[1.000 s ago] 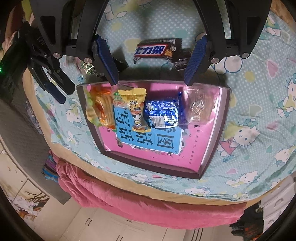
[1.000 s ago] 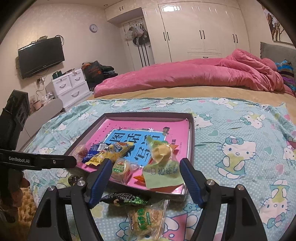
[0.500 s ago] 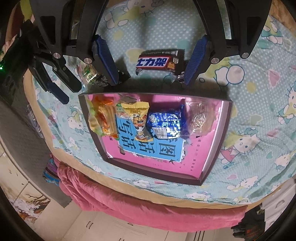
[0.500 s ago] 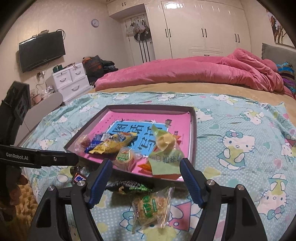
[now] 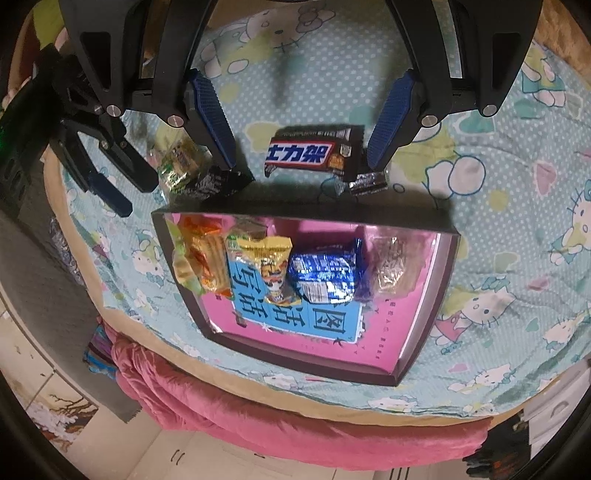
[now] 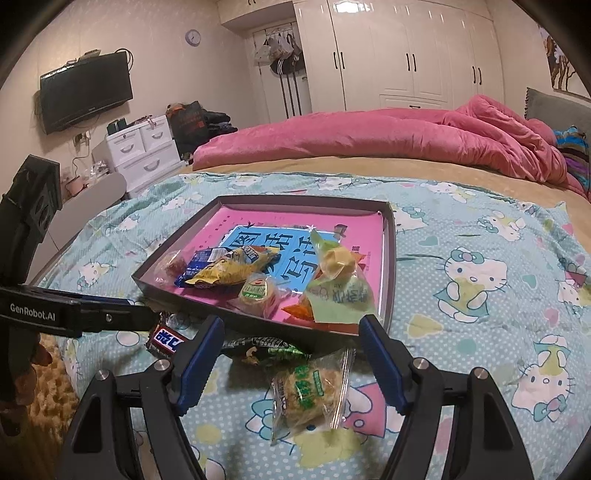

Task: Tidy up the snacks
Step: 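Move both tools toward the chocolate bar and dark packets beside the tray, then grasp the chocolate bar with the left tool while the right tool grasps the green pea packet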

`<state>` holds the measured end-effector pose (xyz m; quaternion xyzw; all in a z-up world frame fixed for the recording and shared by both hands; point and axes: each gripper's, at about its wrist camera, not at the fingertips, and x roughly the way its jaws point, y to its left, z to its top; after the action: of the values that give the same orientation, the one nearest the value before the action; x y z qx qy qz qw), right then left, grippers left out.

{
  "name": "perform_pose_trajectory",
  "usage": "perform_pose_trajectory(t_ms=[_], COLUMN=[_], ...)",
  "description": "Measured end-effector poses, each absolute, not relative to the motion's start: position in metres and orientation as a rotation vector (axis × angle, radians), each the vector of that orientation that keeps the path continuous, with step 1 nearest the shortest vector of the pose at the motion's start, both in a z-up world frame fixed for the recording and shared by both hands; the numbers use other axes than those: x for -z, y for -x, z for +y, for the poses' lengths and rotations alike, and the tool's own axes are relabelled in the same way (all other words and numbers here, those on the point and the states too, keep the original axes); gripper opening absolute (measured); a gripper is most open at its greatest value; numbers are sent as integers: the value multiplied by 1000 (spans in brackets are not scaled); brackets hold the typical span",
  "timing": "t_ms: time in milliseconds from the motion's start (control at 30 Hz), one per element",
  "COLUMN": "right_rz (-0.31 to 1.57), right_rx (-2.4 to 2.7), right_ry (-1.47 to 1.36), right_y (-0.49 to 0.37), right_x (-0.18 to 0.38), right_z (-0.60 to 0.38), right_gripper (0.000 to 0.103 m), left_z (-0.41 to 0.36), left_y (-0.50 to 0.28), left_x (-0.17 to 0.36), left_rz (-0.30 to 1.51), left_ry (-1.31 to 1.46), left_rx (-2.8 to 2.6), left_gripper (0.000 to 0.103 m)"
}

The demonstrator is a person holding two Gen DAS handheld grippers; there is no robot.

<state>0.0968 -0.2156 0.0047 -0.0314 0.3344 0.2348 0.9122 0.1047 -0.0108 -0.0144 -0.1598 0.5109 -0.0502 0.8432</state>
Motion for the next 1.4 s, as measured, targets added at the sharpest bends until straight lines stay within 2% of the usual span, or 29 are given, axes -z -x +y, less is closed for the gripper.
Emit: perform_pose_trajectory(t_ms=[533, 1000, 1333, 1400], right_rz=[719, 708, 692, 693], right_rx=[-507, -495, -516, -525], right_ry=[106, 359, 415, 419], right_y=[-92, -87, -94, -95], right_x=[1, 20, 28, 29], right_z=[-210, -179, -170, -169], right_gripper=[75, 75, 75, 70], left_z=[-18, -14, -17, -17], left_y=[-99, -102, -112, -114], left_x=[35, 60, 65, 66], left_rz=[1136, 1178, 1161, 1158], left_ry=[314, 337, 365, 387], left_rx=[107, 105, 136, 153], left_gripper=[75, 75, 75, 74])
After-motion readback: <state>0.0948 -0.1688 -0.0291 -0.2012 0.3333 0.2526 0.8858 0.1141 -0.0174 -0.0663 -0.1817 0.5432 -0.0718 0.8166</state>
